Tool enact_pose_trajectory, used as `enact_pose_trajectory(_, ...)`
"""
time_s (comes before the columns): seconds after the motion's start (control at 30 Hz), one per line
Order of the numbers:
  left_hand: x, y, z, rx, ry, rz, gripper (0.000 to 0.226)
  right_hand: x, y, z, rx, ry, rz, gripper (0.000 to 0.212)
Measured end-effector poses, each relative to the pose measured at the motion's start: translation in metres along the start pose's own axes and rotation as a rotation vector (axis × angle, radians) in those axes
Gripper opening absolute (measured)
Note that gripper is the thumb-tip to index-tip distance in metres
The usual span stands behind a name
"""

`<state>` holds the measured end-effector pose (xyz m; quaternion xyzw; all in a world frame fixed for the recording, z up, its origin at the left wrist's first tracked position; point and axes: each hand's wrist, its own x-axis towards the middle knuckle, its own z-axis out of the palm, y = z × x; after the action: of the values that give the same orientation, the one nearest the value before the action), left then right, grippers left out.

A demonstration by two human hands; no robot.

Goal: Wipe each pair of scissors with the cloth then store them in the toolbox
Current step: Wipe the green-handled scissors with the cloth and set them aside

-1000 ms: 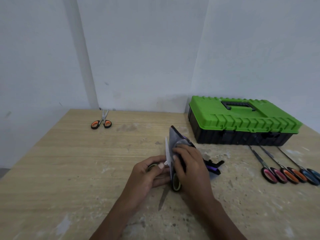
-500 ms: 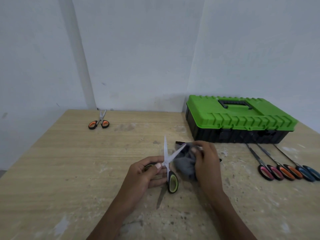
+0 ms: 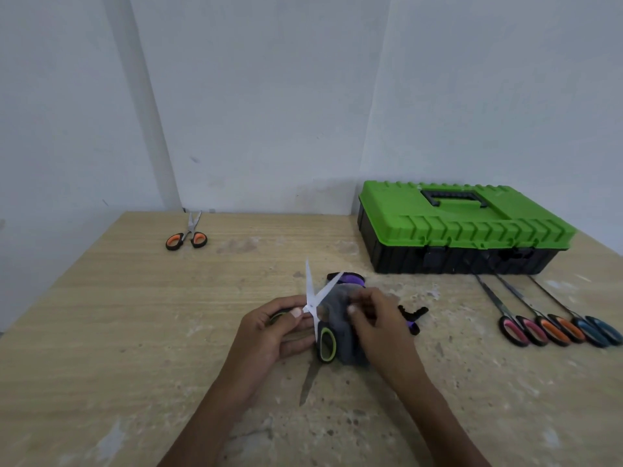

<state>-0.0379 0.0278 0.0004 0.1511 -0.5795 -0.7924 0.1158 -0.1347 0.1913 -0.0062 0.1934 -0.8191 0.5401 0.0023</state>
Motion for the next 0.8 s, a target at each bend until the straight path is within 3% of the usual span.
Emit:
enact_pose_trajectory(0.13, 0.000, 0.003, -0.004, -0.026, 0.029, 0.008, 0.023, -0.004, 0.003, 0.008, -0.298, -0.070, -0.189, 0.022)
enact_pose_trajectory(0.27, 0.000, 0.005, -0.007, -0.034, 0.036, 0.014, 0.023, -0.006, -0.002, 0.009, -0.387, -0.049, -0.251, 0.027)
enact_pose_trajectory(0.43, -0.001, 0.009, -0.008, -0.017, 0.029, 0.012, 0.023, -0.006, -0.005, 0.003, -0.417, -0.116, -0.273, 0.023)
enact_pose_trajectory(0.57, -0.001, 0.009, -0.009, -0.020, 0.044, 0.009, 0.023, -0.008, -0.001, 0.012, -0.554, -0.116, -0.353, 0.004)
enact_pose_trajectory(0.67, -0.003, 0.010, -0.008, -0.028, 0.030, 0.007, 0.023, -0.008, -0.004, 0.014, -0.408, -0.012, -0.267, 0.011)
enact_pose_trajectory(0.8, -0.003, 0.011, -0.005, -0.055, -0.002, 0.007, 0.024, 0.000, -0.011, 0.001, 0.132, 0.102, 0.052, 0.013)
